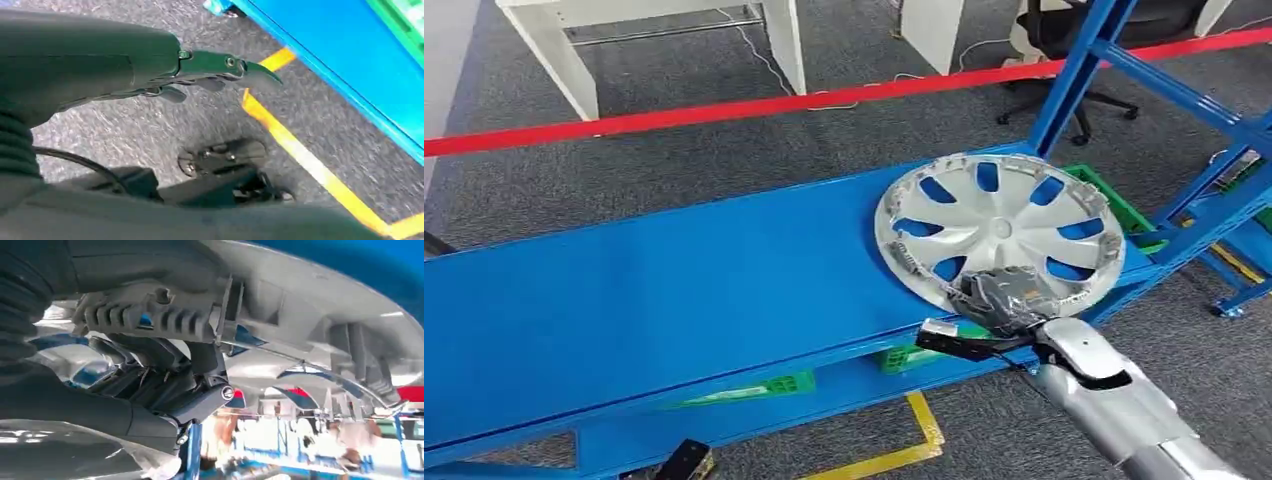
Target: Take the parts from the cabinet and place them on the table.
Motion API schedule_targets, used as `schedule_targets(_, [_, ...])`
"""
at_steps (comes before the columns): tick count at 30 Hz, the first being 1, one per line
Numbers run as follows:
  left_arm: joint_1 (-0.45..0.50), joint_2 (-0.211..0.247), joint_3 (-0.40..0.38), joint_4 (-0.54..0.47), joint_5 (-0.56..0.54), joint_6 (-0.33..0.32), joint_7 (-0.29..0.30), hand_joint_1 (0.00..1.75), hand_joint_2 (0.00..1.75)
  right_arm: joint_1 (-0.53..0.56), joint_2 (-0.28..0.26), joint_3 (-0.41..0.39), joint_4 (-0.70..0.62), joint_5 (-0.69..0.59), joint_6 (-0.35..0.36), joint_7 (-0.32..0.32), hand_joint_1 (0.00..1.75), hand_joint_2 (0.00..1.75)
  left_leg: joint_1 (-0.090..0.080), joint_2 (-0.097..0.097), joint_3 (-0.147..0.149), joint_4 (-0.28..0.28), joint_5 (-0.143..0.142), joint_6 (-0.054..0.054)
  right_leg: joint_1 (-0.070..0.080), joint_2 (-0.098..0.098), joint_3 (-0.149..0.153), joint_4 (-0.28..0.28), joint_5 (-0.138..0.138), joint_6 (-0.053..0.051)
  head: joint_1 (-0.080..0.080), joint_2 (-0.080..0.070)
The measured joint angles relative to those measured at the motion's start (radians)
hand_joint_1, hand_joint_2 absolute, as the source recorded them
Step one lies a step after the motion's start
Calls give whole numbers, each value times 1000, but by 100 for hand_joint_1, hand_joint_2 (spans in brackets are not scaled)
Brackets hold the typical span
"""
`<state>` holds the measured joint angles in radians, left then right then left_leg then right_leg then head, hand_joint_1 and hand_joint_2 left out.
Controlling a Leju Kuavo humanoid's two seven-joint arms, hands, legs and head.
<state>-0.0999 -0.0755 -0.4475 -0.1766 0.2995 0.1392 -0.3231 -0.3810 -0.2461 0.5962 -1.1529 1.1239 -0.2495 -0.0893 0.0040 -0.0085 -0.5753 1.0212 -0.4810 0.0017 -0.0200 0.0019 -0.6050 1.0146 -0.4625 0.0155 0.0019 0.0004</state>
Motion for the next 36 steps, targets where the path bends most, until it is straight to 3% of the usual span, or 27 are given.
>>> schedule_targets(2, [-1,3,10,0,6,-8,-7,0,175,2,-13,-7,-25,12,0,2,175,175,2,3,-31,72,-46,-11,-1,-2,3,0,-1,-12,-6,0])
schedule_targets(4, [1,6,14,0,8,-12,-12,0,175,5,-22,-12,-39,16,2,2,175,175,4,4,-109,235,-117,-16,0,-2,3,0,-3,-15,-5,0])
schedule_targets(5, [3,6,16,0,9,-13,-14,0,175,12,-27,-14,-46,16,2,2,175,175,4,4,-144,305,-136,-17,2,-2,4,1,-4,-16,-5,0])
schedule_targets(6, [4,7,19,0,9,-13,-15,0,175,18,-31,-15,-52,17,2,2,175,175,4,4,-155,317,-124,-15,3,-2,6,1,-5,-17,-5,0])
schedule_targets(7, [5,7,20,0,9,-13,-15,0,175,22,-34,-15,-59,18,2,2,175,175,4,4,-143,285,-91,-12,4,0,8,1,-6,-18,-5,0])
schedule_targets(8, [4,8,22,0,9,-13,-16,0,175,24,-37,-16,-63,19,2,2,175,175,3,4,-115,217,-44,-7,6,1,11,1,-7,-18,-5,0])
schedule_targets(10, [3,10,25,0,9,-13,-16,0,175,26,-39,-18,-73,18,2,2,175,175,-5,4,-41,40,46,17,6,2,16,0,-11,-17,-5,0])
schedule_targets(11, [1,17,26,0,9,-13,-16,0,175,25,-39,-19,-75,16,3,2,175,175,-8,5,-28,20,33,24,15,2,14,3,-13,-13,-3,0])
schedule_targets(12, [0,15,26,0,9,-13,-16,0,175,27,-44,-20,-76,17,3,2,175,175,-9,5,-25,1,28,23,11,1,8,4,-12,-8,-6,0])
schedule_targets(14, [4,15,26,0,9,-13,-16,0,175,31,-47,-21,-81,19,3,2,175,175,-12,4,-29,2,28,24,8,-1,9,-3,-8,2,-5,0])
schedule_targets(15, [5,15,26,0,9,-13,-16,0,175,31,-50,-22,-85,19,3,2,175,175,-8,4,-24,-10,33,29,12,-1,11,-4,-8,9,-3,0])
schedule_targets(16, [4,13,26,0,9,-13,-16,0,175,34,-53,-23,-90,18,3,2,175,175,-1,6,-16,-22,39,33,9,1,2,7,-22,12,-4,0])
schedule_targets(17, [1,14,27,0,9,-13,-17,0,175,33,-54,-23,-92,16,3,2,175,175,0,6,-15,-24,41,38,9,-1,-19,50,-54,15,0,0])
schedule_targets(19, [-1,13,28,0,9,-13,-17,0,175,34,-59,-23,-92,17,4,2,175,175,0,5,-16,-24,40,40,6,-1,-95,214,-128,22,2,0])
schedule_targets(20, [1,14,28,0,9,-14,-17,0,175,36,-60,-23,-92,18,4,2,175,175,0,5,-16,-23,40,40,6,-1,-132,287,-152,26,2,0])
schedule_targets(21, [3,14,28,0,9,-14,-17,0,175,37,-61,-23,-92,18,4,2,175,175,0,5,-16,-23,39,40,5,-1,-151,320,-153,28,3,0])
schedule_targets(22, [3,13,28,0,9,-14,-17,0,175,38,-62,-23,-92,18,4,2,175,175,2,5,-14,-22,38,39,3,-2,-145,301,-127,31,2,0])
schedule_targets(23, [2,13,28,0,9,-14,-17,0,175,38,-63,-22,-92,18,4,2,175,175,4,5,-12,-21,36,35,0,-2,-114,236,-83,33,3,0])
schedule_targets(25, [1,12,29,0,9,-14,-17,0,175,37,-65,-23,-95,21,5,2,175,175,8,2,-9,-11,26,22,-9,-5,-20,44,7,42,3,0])
schedule_targets(26, [1,14,30,0,9,-14,-17,0,175,35,-66,-22,-95,22,7,2,175,175,0,0,-15,-5,21,14,-5,-3,-1,22,-18,44,6,0])
schedule_targets(27, [0,14,31,0,9,-14,-16,0,175,35,-67,-22,-99,24,7,2,175,175,0,-1,-22,7,20,10,-6,3,4,13,-18,28,8,0])
schedule_targets(29, [3,14,34,0,9,-21,-16,0,175,41,-70,-21,-101,31,8,2,175,175,0,-1,-22,3,23,5,-3,3,-2,21,-21,18,5,0])
schedule_targets(31, [2,15,35,0,9,-24,-16,0,175,41,-72,-21,-111,34,8,-1,175,175,2,-1,-23,14,9,-3,-8,1,3,18,-18,3,6,0])
schedule_targets(33, [0,14,35,0,9,-28,-16,0,175,40,-75,-21,-120,37,8,-4,175,175,2,2,-63,110,-49,-11,-7,-1,5,18,-21,-8,-2,0])
schedule_targets(35, [1,12,36,0,9,-31,-16,0,175,40,-77,-20,-126,37,10,-7,175,175,3,2,-143,281,-119,-13,-3,-2,6,18,-23,-13,-2,0])
schedule_targets(36, [3,12,36,0,9,-33,-15,0,175,40,-78,-19,-129,32,10,-16,175,175,3,2,-164,323,-124,-12,0,-2,7,18,-24,-14,-2,0])
